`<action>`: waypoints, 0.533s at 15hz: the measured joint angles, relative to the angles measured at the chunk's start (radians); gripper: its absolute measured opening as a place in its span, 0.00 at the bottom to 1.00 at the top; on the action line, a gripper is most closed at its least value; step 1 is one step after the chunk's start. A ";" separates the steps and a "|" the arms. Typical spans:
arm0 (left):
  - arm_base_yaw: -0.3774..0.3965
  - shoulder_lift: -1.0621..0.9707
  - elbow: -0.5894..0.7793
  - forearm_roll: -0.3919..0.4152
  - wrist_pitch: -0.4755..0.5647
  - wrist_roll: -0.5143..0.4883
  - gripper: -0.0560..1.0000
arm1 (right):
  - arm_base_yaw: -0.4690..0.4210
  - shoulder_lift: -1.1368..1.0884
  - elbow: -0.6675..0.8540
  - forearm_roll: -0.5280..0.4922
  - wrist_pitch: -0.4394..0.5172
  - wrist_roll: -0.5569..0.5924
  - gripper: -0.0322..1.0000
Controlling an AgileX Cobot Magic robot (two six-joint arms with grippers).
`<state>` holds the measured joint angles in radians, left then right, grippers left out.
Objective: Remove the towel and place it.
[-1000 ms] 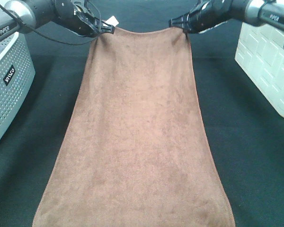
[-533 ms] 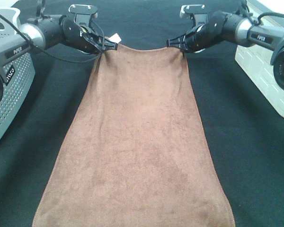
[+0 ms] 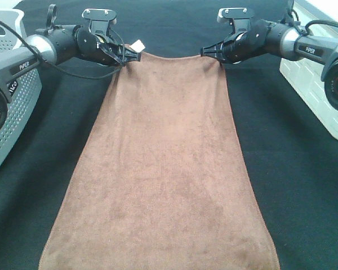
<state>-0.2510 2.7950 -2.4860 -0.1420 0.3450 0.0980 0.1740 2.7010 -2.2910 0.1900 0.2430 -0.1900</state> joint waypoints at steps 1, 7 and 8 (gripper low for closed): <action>0.000 0.005 0.000 -0.003 -0.013 0.000 0.10 | -0.001 0.000 0.000 0.001 -0.001 0.000 0.03; 0.000 0.034 0.000 -0.010 -0.083 0.000 0.62 | -0.022 0.000 0.000 0.019 -0.008 0.019 0.60; 0.000 0.034 0.000 -0.010 -0.102 0.000 0.67 | -0.026 0.000 0.000 0.019 -0.008 0.020 0.69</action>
<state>-0.2510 2.8290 -2.4860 -0.1520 0.2430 0.0980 0.1480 2.7010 -2.2910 0.2090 0.2350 -0.1700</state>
